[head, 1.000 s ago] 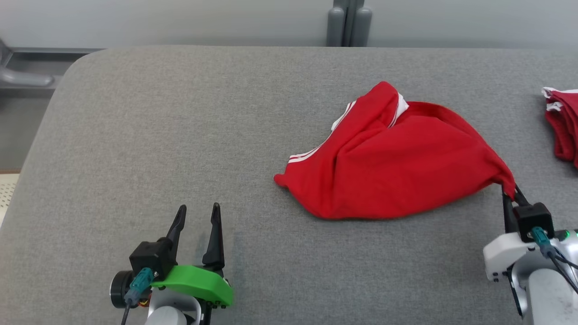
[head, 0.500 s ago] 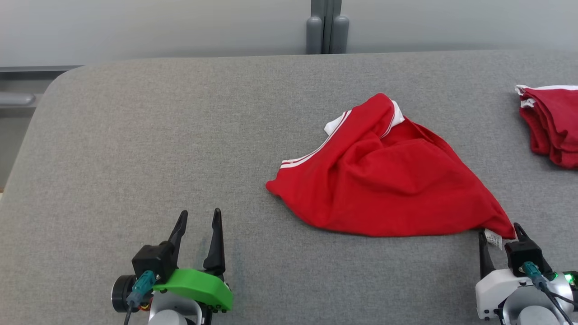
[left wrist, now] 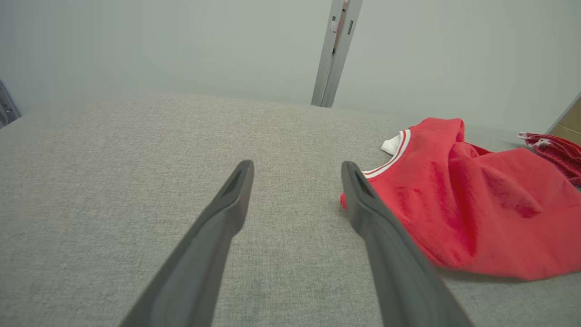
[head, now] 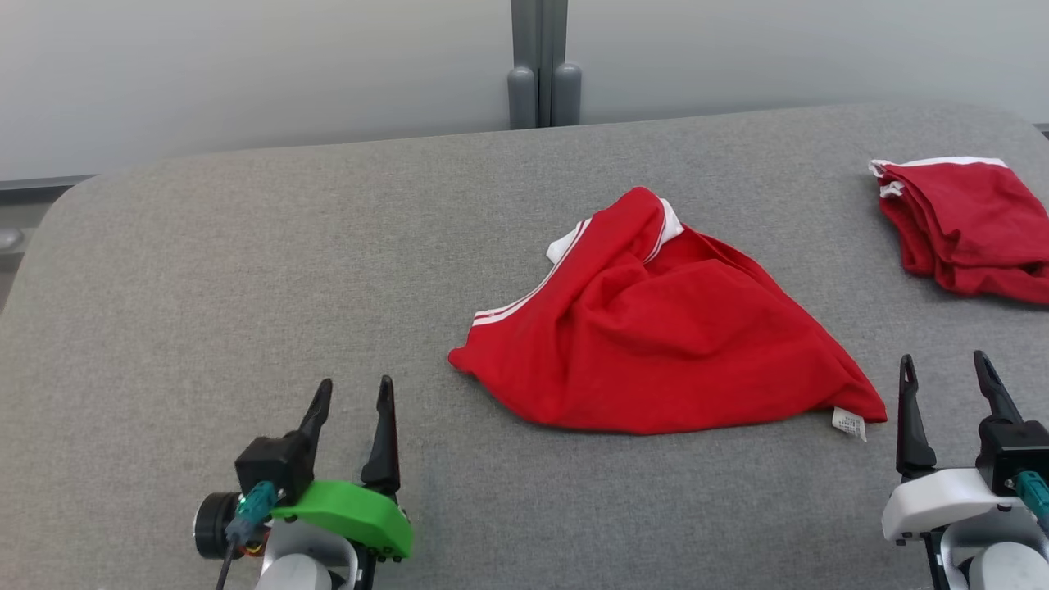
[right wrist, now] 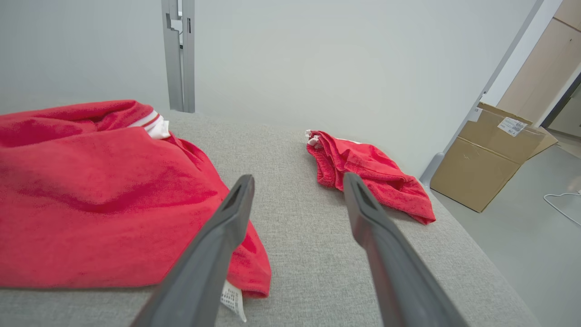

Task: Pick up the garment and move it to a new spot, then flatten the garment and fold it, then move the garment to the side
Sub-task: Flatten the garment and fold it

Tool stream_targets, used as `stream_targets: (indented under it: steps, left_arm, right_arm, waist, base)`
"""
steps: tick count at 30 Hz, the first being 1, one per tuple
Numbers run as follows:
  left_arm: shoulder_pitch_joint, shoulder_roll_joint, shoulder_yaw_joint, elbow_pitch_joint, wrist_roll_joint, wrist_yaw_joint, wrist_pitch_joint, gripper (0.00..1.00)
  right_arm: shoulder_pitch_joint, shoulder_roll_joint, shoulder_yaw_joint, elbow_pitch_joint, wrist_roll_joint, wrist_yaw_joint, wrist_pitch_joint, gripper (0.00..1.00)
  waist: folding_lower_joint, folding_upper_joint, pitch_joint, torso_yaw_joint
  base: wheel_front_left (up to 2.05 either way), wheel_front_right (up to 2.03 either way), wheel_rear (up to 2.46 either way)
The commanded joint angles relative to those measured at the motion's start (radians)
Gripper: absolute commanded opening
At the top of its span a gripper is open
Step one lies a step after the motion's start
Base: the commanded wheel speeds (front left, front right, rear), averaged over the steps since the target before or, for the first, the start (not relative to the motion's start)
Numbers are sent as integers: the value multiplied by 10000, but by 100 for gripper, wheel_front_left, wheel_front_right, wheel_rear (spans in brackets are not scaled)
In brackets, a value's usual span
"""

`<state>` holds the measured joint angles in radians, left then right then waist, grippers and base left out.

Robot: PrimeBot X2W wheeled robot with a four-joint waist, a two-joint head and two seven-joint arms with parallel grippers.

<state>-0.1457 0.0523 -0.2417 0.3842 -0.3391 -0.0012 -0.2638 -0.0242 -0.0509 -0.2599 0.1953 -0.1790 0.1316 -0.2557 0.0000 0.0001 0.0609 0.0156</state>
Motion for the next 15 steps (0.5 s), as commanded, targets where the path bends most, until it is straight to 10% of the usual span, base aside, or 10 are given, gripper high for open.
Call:
stream_targets:
  steps: [1, 15]
  left_arm:
    - [-353, 80, -120, 201, 159, -122, 147, 100]
    - [-4222, 24, -1540, 3793, 225, -945, 2798, 100]
  right_arm:
    - [13, 4, 145, -146, 242, -18, -6, 100]
    - [-1019, -4, 1438, -193, 954, -18, 5, 100]
  waist:
    - [0, -1, 61, -118]
    - [0, -1, 1371, -685]
  base:
    - [0, 0, 0]
    - [0, 0, 0]
